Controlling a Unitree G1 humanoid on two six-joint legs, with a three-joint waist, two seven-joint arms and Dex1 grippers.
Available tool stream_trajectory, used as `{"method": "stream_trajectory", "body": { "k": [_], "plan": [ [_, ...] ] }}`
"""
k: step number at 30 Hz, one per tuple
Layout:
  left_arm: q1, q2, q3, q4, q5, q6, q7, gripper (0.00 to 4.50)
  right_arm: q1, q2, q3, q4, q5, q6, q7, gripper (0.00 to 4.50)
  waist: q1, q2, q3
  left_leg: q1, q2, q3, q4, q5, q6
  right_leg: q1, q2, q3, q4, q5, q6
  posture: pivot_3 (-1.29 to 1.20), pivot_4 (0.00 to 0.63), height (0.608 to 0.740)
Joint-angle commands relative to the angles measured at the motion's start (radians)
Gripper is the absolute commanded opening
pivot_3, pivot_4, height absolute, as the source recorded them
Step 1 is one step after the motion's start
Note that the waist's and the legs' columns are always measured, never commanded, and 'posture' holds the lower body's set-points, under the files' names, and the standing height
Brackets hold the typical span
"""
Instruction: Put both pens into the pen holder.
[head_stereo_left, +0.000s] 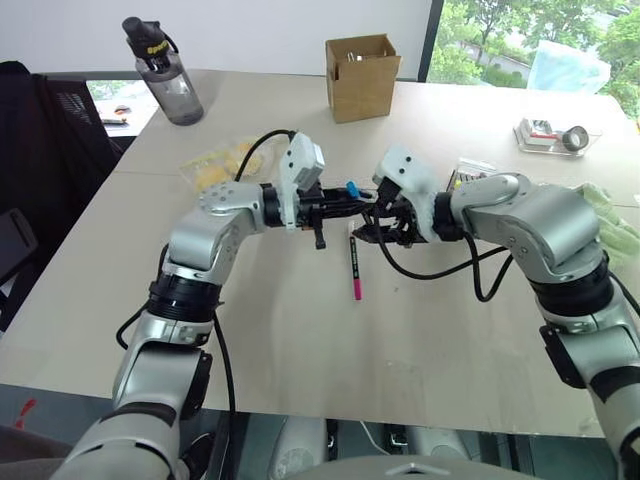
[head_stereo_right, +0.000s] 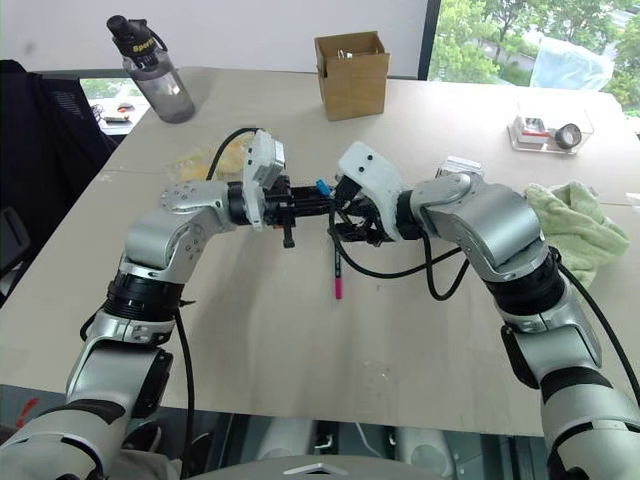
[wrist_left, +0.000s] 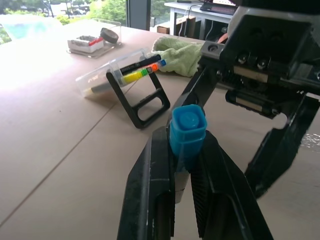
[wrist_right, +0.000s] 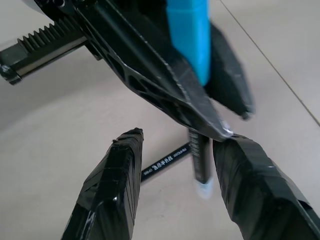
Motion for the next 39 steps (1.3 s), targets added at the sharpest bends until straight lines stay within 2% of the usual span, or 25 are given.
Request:
{"method": "stream_trajectory", "body": {
  "k": [1,4,5,7,8,9,10,15,20,21,23,28,32,34,39],
  "plan": [
    [0.0,-0.011,0.019,-0.053,-0.007,-0.012,0.006,0.0,-0.023,0.024,-0.036,0.008,0.014,0.026,-0.023,2.37,0.0,0.0,0.0,0.0,0.0,0.0,0.0,0.0,0.0,0.0,0.0,0.0,0.0,0.0,0.0,0.0,0.15,0.739],
    [0.011,-0.014,0.029,-0.06,-0.016,-0.004,0.004,0.0,-0.019,0.033,-0.039,0.026,0.009,0.025,-0.042,2.37,0.0,0.0,0.0,0.0,0.0,0.0,0.0,0.0,0.0,0.0,0.0,0.0,0.0,0.0,0.0,0.0,0.15,0.739],
    [0.014,-0.016,0.032,-0.061,-0.021,0.0,0.003,0.0,-0.017,0.037,-0.042,0.029,0.008,0.024,-0.048,2.13,0.0,0.0,0.0,0.0,0.0,0.0,0.0,0.0,0.0,0.0,0.0,0.0,0.0,0.0,0.0,0.0,0.15,0.739],
    [0.019,-0.017,0.033,-0.061,-0.021,0.001,0.002,0.0,-0.014,0.041,-0.048,0.034,0.008,0.018,-0.058,1.51,0.0,0.0,0.0,0.0,0.0,0.0,0.0,0.0,0.0,0.0,0.0,0.0,0.0,0.0,0.0,0.0,0.15,0.739],
    [0.021,-0.016,0.032,-0.06,-0.02,0.0,0.0,0.0,-0.013,0.043,-0.05,0.035,0.008,0.015,-0.062,1.08,0.0,0.0,0.0,0.0,0.0,0.0,0.0,0.0,0.0,0.0,0.0,0.0,0.0,0.0,0.0,0.0,0.15,0.739],
    [0.022,-0.014,0.031,-0.058,-0.019,-0.001,-0.002,0.0,-0.012,0.043,-0.051,0.036,0.009,0.013,-0.065,0.45,-0.001,0.0,0.0,0.0,0.0,0.0,0.0,0.0,0.0,0.0,0.0,0.0,0.0,0.0,0.0,0.0,0.15,0.739],
    [0.023,-0.014,0.032,-0.056,-0.019,0.0,-0.003,0.0,-0.012,0.044,-0.053,0.037,0.009,0.01,-0.068,0.14,-0.001,0.0,0.0,0.0,0.0,0.0,0.0,0.0,0.0,0.0,0.0,0.0,0.0,0.0,0.0,0.0,0.15,0.739],
    [0.022,-0.014,0.044,-0.05,-0.034,0.024,0.0,0.0,-0.007,0.05,-0.057,0.034,0.012,0.003,-0.076,0.11,-0.001,0.0,0.0,0.0,0.0,0.0,0.0,0.0,0.0,0.0,0.0,0.0,0.0,0.0,0.0,0.0,0.15,0.739],
    [0.006,-0.013,0.056,-0.019,-0.001,-0.001,0.033,2.37,0.037,0.034,-0.072,-0.009,0.015,-0.011,-0.091,0.11,0.0,0.0,0.0,0.0,0.0,0.0,0.0,0.0,0.0,0.0,0.0,0.0,0.0,0.0,0.0,0.0,0.15,0.739],
    [0.005,-0.007,0.058,-0.017,-0.002,-0.002,0.027,2.68,0.056,0.022,-0.083,-0.025,0.013,-0.023,-0.094,0.11,0.0,0.0,0.0,0.0,0.0,0.0,0.0,0.0,0.0,0.0,0.0,0.0,0.0,0.0,0.0,0.0,0.15,0.739],
    [0.005,-0.001,0.065,-0.018,-0.007,-0.001,0.017,2.68,0.099,-0.005,-0.097,-0.06,-0.001,-0.083,-0.096,0.11,0.002,0.0,0.0,-0.001,0.0,0.0,0.0,0.0,0.0,0.0,0.0,0.0,0.0,0.0,0.0,0.0,0.15,0.739],
    [0.02,-0.028,0.11,-0.073,-0.057,0.054,0.07,2.68,0.356,-0.088,-0.109,-0.198,-0.129,-0.515,-0.091,0.11,0.004,0.0,0.0,-0.002,0.0,-0.001,0.0,0.0,0.0,0.0,0.0,-0.001,-0.001,0.0,0.0,0.0,0.15,0.739],
    [0.064,-0.041,0.123,-0.136,-0.067,0.089,0.129,2.68,0.528,-0.065,-0.199,-0.269,-0.19,-0.777,-0.149,0.11,0.0,0.0,0.0,-0.002,0.0,-0.001,0.001,0.0,0.0,-0.001,0.0,0.0,-0.001,-0.001,0.001,0.0,0.15,0.739],
    [0.077,-0.047,0.12,-0.164,-0.078,0.112,0.145,2.68,0.586,-0.052,-0.233,-0.279,-0.27,-0.916,-0.217,0.11,-0.001,0.0,0.0,-0.001,0.0,-0.001,0.001,0.0,0.0,0.0,0.0,0.0,0.0,0.0,0.001,0.0,0.15,0.739],
    [0.059,-0.066,0.095,-0.177,-0.085,0.133,0.146,2.68,0.625,0.019,-0.298,-0.201,-0.418,-1.154,-0.382,0.11,0.001,-0.001,0.0,0.003,0.0,-0.001,0.001,0.001,-0.002,0.002,0.001,0.0,0.002,0.0,0.001,0.0,0.15,0.739]
  ]
}}
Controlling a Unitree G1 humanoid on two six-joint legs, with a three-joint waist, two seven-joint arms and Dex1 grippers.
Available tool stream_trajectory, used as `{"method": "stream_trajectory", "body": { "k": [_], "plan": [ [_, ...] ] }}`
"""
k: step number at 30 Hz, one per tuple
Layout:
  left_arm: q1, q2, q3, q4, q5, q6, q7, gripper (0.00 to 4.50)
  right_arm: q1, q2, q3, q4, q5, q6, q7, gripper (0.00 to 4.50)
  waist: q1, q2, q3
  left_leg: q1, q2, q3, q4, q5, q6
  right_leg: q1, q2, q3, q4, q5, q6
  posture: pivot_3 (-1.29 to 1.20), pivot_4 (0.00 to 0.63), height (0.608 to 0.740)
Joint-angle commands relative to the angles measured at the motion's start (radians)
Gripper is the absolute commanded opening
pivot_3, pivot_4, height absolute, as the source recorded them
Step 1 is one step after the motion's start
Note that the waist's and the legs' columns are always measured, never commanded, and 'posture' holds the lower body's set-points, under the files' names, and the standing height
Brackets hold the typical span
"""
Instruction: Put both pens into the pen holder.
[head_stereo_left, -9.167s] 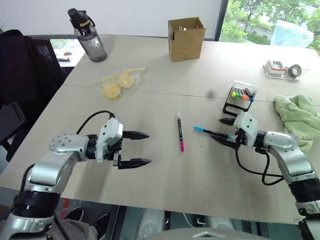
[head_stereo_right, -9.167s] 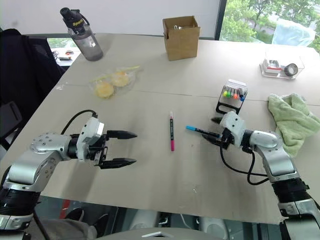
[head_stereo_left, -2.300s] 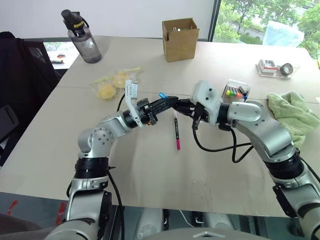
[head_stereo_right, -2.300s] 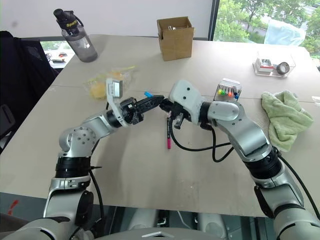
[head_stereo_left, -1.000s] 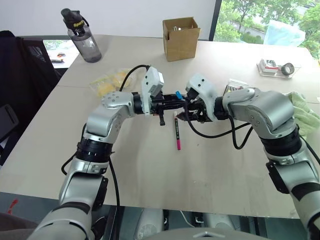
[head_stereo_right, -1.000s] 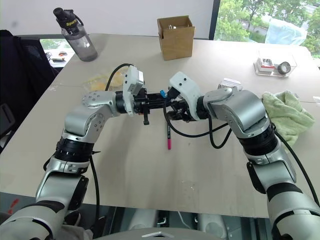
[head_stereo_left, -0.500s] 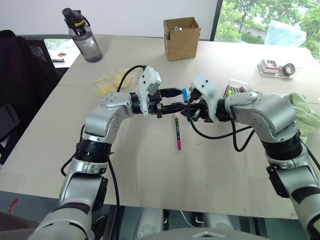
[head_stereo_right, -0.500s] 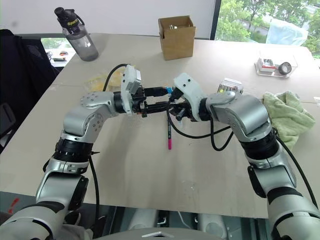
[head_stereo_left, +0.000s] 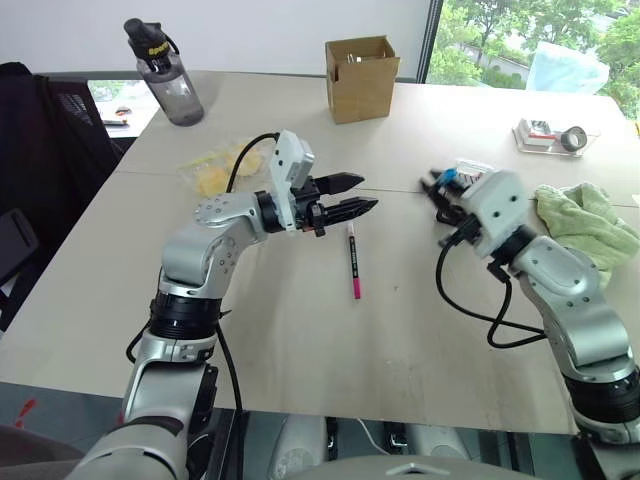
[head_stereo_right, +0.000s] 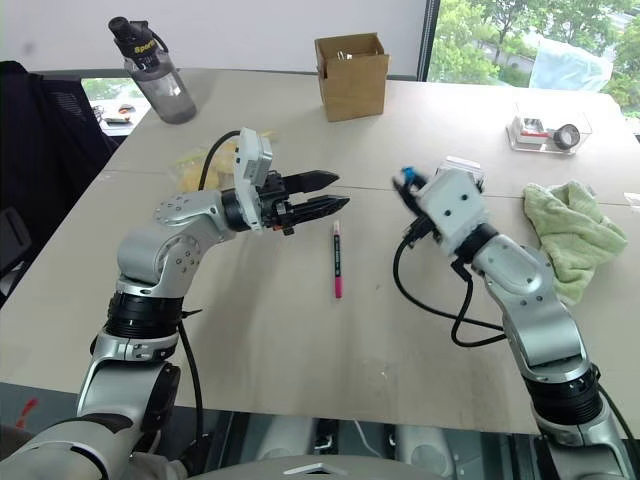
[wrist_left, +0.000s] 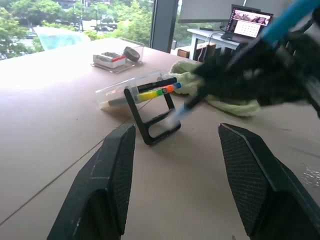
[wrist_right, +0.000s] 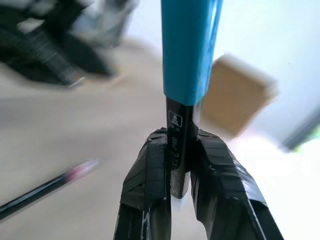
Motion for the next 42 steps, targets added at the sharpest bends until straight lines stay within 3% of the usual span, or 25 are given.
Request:
{"method": "stream_trajectory", "body": {
  "k": [1,10,31,32,33,38,39,40,42],
  "plan": [
    [-0.031,-0.013,-0.007,-0.026,-0.012,-0.003,-0.001,2.68,-0.012,-0.001,-0.037,0.055,-0.093,-0.158,-0.069,0.11,0.0,0.0,0.0,0.0,0.0,0.0,0.0,0.0,0.0,0.0,0.0,0.0,0.0,0.0,0.0,0.0,0.15,0.739],
    [-0.043,-0.011,-0.031,0.003,0.018,0.007,0.001,2.68,-0.024,0.087,-0.037,0.22,-0.137,-0.313,-0.125,0.11,-0.001,0.0,0.0,0.0,0.0,0.001,0.0,0.001,-0.001,0.0,0.001,0.001,-0.001,0.0,0.0,0.0,0.15,0.739],
    [-0.024,0.021,-0.048,0.003,0.068,-0.028,0.003,2.68,-0.095,0.078,-0.066,0.567,-0.199,-0.523,-0.175,0.11,0.0,0.0,0.0,0.0,0.0,0.001,0.0,0.001,-0.001,0.0,0.001,0.002,0.0,0.0,0.0,0.0,0.15,0.739],
    [-0.022,0.021,-0.049,0.004,0.072,-0.031,0.003,2.72,-0.097,0.078,-0.068,0.575,-0.203,-0.524,-0.181,1.14,0.0,0.0,0.0,0.0,0.0,0.001,0.0,0.001,-0.001,0.0,0.001,0.002,0.0,0.0,0.0,0.0,0.15,0.739],
    [-0.02,0.022,-0.048,0.003,0.074,-0.033,0.003,2.72,-0.097,0.078,-0.068,0.58,-0.206,-0.527,-0.184,1.24,0.0,0.0,0.0,0.0,0.0,0.001,0.0,0.001,-0.001,0.0,0.001,0.002,0.0,0.0,0.0,0.0,0.15,0.739],
    [-0.013,0.025,-0.048,-0.002,0.07,-0.03,-0.006,2.72,-0.096,0.073,-0.07,0.59,-0.216,-0.518,-0.188,3.59,-0.001,0.0,0.0,0.0,0.0,0.001,0.0,0.001,-0.001,0.0,0.001,0.002,0.0,0.0,0.0,0.0,0.15,0.739],
    [-0.011,0.026,-0.049,0.0,0.071,-0.033,-0.009,2.72,-0.096,0.073,-0.072,0.59,-0.22,-0.519,-0.193,4.23,-0.001,0.0,0.0,0.0,0.0,0.001,0.0,0.001,-0.001,0.0,0.001,0.002,0.0,0.0,0.0,0.0,0.15,0.739],
    [-0.007,0.027,-0.05,0.002,0.073,-0.037,-0.011,2.72,-0.097,0.073,-0.076,0.59,-0.223,-0.524,-0.201,4.49,-0.001,0.0,0.0,0.0,0.0,0.001,0.0,0.001,-0.001,0.0,0.001,0.002,0.0,0.0,0.0,0.0,0.15,0.739],
    [-0.001,0.029,-0.051,0.002,0.077,-0.042,-0.014,2.72,-0.1,0.074,-0.081,0.589,-0.229,-0.54,-0.215,4.49,-0.001,0.0,0.0,0.0,0.0,0.001,0.0,0.001,-0.002,0.0,0.001,0.002,0.0,0.0,0.0,0.0,0.15,0.739]
  ]
}}
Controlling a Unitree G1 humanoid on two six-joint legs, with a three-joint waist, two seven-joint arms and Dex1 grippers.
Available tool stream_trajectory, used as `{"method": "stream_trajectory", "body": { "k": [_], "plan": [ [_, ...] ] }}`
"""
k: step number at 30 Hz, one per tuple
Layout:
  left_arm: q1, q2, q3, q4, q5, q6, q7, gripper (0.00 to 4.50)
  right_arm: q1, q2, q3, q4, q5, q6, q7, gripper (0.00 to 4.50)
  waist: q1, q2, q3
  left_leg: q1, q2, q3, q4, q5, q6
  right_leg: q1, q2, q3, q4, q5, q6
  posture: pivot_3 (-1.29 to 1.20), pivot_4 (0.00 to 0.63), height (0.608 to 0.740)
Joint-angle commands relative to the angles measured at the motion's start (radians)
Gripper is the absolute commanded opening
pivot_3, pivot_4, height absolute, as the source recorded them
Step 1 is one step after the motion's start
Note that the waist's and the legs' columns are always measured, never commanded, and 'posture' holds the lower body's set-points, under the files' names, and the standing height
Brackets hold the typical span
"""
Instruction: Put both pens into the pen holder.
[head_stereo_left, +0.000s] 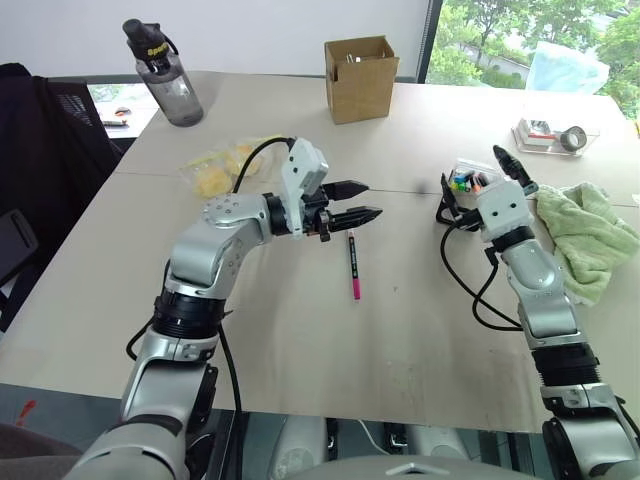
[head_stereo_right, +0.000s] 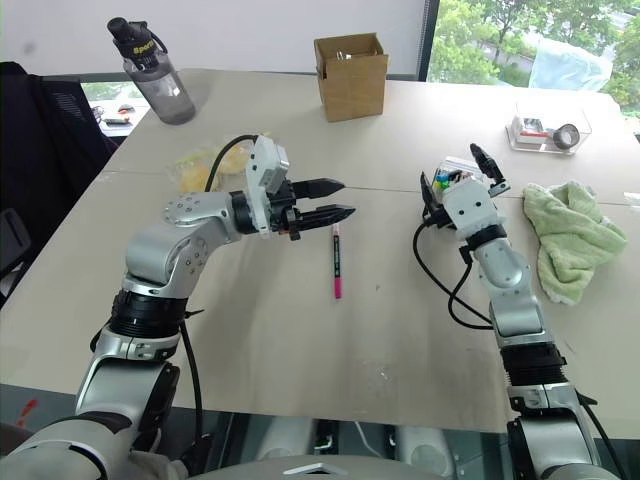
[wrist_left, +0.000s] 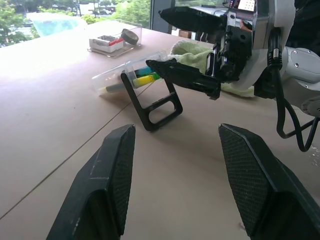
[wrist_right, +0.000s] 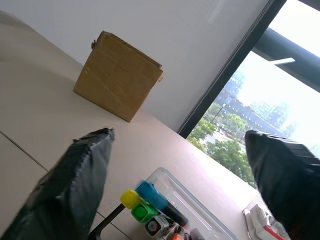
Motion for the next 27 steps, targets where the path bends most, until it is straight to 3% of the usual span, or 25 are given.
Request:
{"method": "stream_trajectory", "body": {
  "k": [1,6,12,19,25,26,27],
  "plan": [
    [0.002,0.011,0.006,-0.015,0.006,-0.023,-0.009,2.72,-0.024,-0.008,-0.033,-0.026,-0.007,-0.043,-0.035,4.49,0.0,0.0,0.0,0.0,0.0,0.0,0.0,0.0,0.0,0.0,0.0,0.0,0.0,0.0,0.0,0.0,0.15,0.739],
    [0.013,0.036,0.013,0.022,0.025,-0.049,-0.029,2.72,-0.015,-0.003,-0.016,-0.158,0.075,0.015,0.052,4.49,-0.002,0.0,0.0,0.0,0.0,0.0,0.0,0.0,0.0,0.0,0.0,0.0,0.0,0.0,0.0,0.0,0.15,0.739],
    [0.102,0.102,0.014,0.038,0.038,-0.052,-0.07,2.72,0.064,-0.002,0.032,-0.439,0.318,0.356,0.232,4.49,-0.001,0.001,0.0,0.001,0.001,0.0,0.0,0.0,0.0,0.0,0.0,0.0,0.0,0.0,0.0,0.0,0.15,0.739],
    [0.174,-0.031,0.049,-0.082,-0.001,0.107,0.174,2.72,0.316,-0.131,0.019,-0.653,0.554,0.528,0.457,4.49,0.029,0.0,0.0,-0.001,0.0,-0.001,0.001,-0.002,0.003,0.001,-0.002,-0.002,-0.001,0.0,0.0,0.0,0.15,0.739],
    [0.233,-0.14,0.068,-0.266,-0.068,0.325,0.378,2.72,0.534,-0.231,-0.109,-0.701,0.64,0.505,0.562,4.49,0.022,0.0,0.0,0.0,0.0,-0.002,0.001,-0.002,0.003,0.002,-0.002,-0.001,0.0,0.0,0.0,0.0,0.15,0.739],
    [0.232,-0.151,0.059,-0.29,-0.07,0.356,0.406,3.22,0.563,-0.238,-0.14,-0.696,0.643,0.498,0.566,4.5,0.022,0.0,0.0,0.001,0.0,-0.002,0.001,-0.002,0.003,0.002,-0.001,-0.001,0.001,0.0,0.0,0.0,0.15,0.739],
    [0.228,-0.159,0.051,-0.308,-0.071,0.381,0.429,3.39,0.582,-0.241,-0.164,-0.695,0.648,0.493,0.565,4.5,0.023,0.0,0.0,0.002,0.0,-0.002,0.001,-0.002,0.003,0.002,-0.001,-0.001,0.002,0.0,0.0,0.0,0.15,0.739]
  ]
}}
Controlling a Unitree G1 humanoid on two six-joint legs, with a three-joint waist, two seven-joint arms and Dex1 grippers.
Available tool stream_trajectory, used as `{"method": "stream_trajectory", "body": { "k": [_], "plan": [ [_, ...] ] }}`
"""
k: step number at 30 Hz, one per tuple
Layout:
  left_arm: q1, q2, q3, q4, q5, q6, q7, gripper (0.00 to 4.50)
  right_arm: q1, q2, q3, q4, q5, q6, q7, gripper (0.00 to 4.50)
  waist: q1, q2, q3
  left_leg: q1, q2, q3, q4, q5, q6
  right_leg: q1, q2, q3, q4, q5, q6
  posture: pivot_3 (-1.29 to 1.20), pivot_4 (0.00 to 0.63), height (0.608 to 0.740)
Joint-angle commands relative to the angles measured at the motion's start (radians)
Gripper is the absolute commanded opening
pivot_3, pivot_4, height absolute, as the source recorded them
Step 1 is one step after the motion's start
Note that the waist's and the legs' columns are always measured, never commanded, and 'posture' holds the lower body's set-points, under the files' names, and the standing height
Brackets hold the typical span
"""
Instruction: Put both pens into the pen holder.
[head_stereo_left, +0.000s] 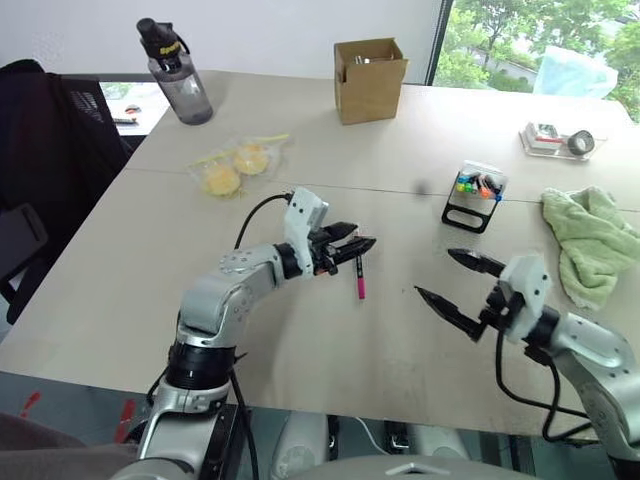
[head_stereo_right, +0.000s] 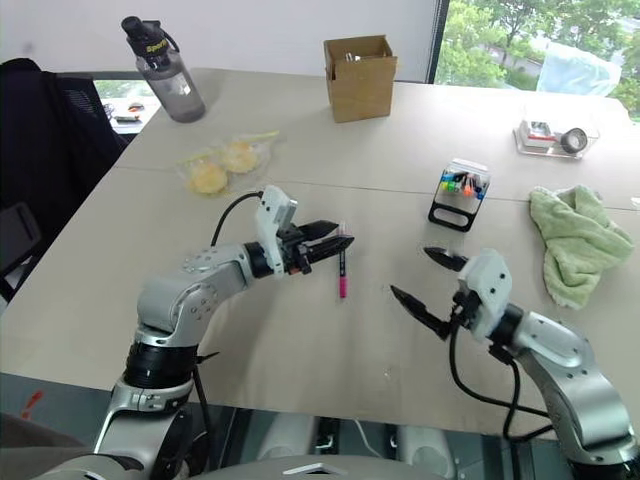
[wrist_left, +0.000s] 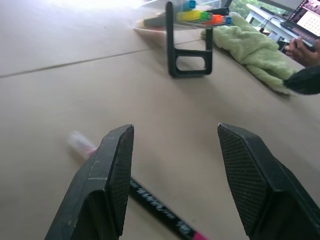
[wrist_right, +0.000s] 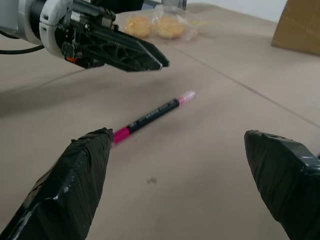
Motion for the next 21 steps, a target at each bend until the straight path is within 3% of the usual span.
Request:
{"method": "stream_trajectory", "body": {
  "k": [1,3,13,21],
  "plan": [
    [-0.01,-0.016,-0.001,-0.099,-0.02,0.086,0.083,3.85,0.045,-0.014,-0.099,-0.038,0.033,-0.032,0.014,4.5,0.001,0.0,0.0,0.0,0.0,0.0,0.0,0.0,0.0,0.0,0.0,0.0,0.0,0.0,0.0,0.0,0.15,0.739],
    [-0.022,-0.018,-0.027,-0.12,0.019,0.126,0.148,4.43,0.072,-0.015,-0.136,-0.042,0.052,-0.034,0.023,4.5,0.001,0.0,0.0,0.001,0.0,0.0,0.0,0.0,-0.001,0.0,0.0,0.0,0.002,0.0,0.0,0.0,0.15,0.739],
    [-0.02,0.013,-0.061,-0.124,0.129,0.225,0.313,4.43,0.201,-0.047,-0.181,-0.062,0.117,-0.039,0.129,4.5,0.004,0.0,0.0,0.001,0.0,0.0,0.0,0.001,-0.001,0.0,0.001,0.001,0.002,0.0,0.0,0.0,0.15,0.739],
    [-0.038,-0.082,-0.1,-0.099,0.184,0.294,0.41,4.43,0.256,-0.043,-0.194,-0.083,0.128,-0.055,0.161,4.5,0.006,0.0,0.0,0.001,-0.001,-0.001,0.001,0.001,-0.001,0.001,0.0,0.0,0.001,0.0,0.0,0.0,0.15,0.739]
  ]
}}
